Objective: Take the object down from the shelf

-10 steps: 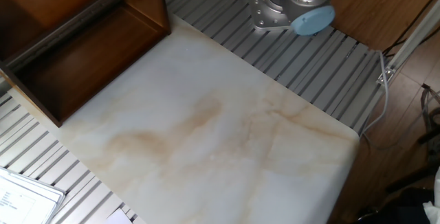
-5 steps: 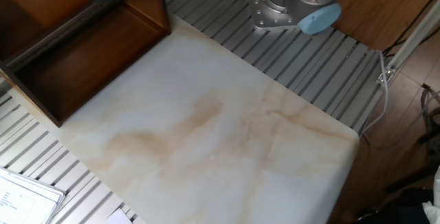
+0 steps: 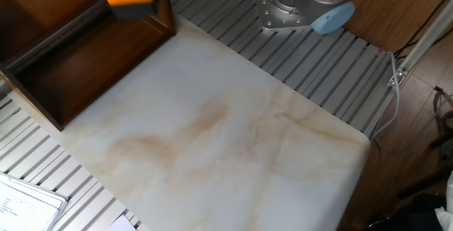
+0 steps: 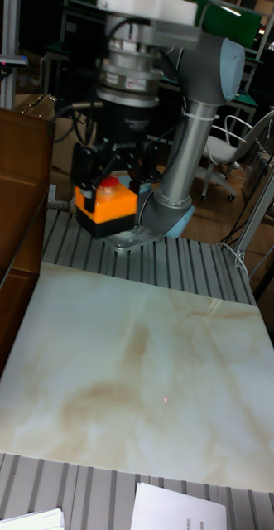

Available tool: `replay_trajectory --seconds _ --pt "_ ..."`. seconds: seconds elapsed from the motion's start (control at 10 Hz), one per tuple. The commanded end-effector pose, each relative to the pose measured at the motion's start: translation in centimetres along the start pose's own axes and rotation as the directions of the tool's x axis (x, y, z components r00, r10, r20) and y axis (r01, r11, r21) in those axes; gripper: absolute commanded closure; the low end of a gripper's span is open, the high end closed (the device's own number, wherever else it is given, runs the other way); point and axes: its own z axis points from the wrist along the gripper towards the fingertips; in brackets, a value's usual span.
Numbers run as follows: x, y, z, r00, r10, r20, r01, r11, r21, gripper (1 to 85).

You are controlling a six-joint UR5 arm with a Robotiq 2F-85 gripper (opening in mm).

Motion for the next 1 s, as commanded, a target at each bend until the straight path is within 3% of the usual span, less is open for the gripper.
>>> replay_trajectory --seconds 0.0,0.2,0.3,0.4,0.7,0.8,0.9 --pt "-1.7 2.3 0.8 0.995 0.097 -0.013 -0.098 0.995 -0.008 84.7" --pt "-1.3 1.7 0.7 0.999 0.032 -0.027 -0.032 0.999 0.013 84.7" --pt "-0.4 2.5 0.9 0.999 0.039 -0.009 -0.039 0.999 -0.037 84.7" --pt "-0.1 2.6 1.7 0.996 0.076 -0.035 -0.078 0.996 -0.039 84.7" --pt "-7.6 4.3 8.3 0.989 0.15 -0.014 -0.15 0.989 -0.002 84.7" --pt "-8.7 4.2 9.0 0.987 0.156 -0.025 -0.156 0.987 0.032 84.7" --pt "-8.3 3.9 9.0 0.986 0.16 -0.042 -0.158 0.986 0.051 84.7"
